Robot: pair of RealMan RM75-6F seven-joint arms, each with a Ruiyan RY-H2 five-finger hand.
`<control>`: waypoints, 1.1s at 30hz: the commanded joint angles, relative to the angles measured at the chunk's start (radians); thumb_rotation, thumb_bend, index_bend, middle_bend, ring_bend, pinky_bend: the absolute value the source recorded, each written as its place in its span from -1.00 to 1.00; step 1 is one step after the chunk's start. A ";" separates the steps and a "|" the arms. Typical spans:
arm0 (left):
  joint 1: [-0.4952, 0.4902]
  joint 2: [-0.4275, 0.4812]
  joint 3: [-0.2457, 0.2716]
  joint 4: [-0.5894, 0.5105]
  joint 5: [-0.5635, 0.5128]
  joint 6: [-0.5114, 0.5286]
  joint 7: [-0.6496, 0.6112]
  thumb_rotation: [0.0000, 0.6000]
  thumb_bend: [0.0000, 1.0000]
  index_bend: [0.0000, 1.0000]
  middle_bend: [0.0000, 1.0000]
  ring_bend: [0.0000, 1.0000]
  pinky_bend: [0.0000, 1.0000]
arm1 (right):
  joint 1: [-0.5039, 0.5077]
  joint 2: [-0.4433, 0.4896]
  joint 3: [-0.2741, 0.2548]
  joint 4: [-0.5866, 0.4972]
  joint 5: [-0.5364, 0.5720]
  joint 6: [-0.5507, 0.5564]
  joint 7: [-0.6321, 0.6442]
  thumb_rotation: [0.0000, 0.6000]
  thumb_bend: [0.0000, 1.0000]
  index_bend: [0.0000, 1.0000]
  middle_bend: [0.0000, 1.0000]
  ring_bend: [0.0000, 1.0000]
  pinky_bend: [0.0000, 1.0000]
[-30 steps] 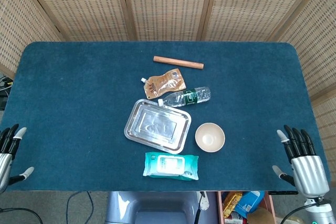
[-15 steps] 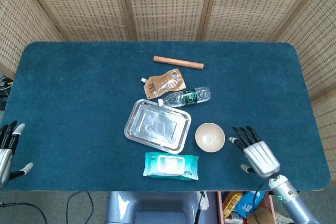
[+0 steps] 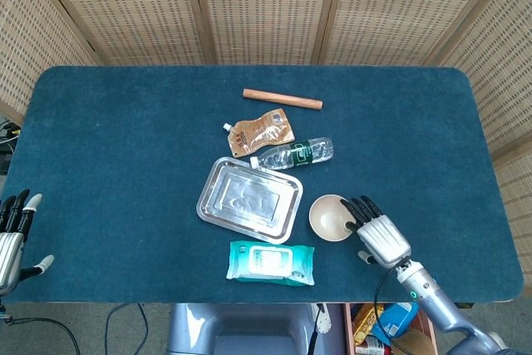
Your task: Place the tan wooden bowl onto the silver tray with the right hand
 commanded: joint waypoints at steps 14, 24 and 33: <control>-0.004 0.003 -0.002 0.001 -0.014 -0.005 -0.009 1.00 -1.00 -1.00 -1.00 -1.00 -1.00 | 0.045 -0.013 0.011 -0.025 -0.021 0.058 -0.025 1.00 -0.13 0.24 -1.00 -1.00 -1.00; -0.021 0.006 -0.022 0.009 -0.068 -0.035 -0.022 1.00 -1.00 -1.00 -1.00 -1.00 -1.00 | 0.255 0.053 0.158 -0.282 0.043 -0.173 -0.284 1.00 -0.13 0.26 -1.00 -1.00 -1.00; -0.041 0.013 -0.055 0.024 -0.148 -0.070 -0.045 1.00 -1.00 -1.00 -1.00 -1.00 -1.00 | 0.464 -0.127 0.242 -0.177 0.218 -0.419 -0.462 1.00 -0.13 0.26 -1.00 -1.00 -1.00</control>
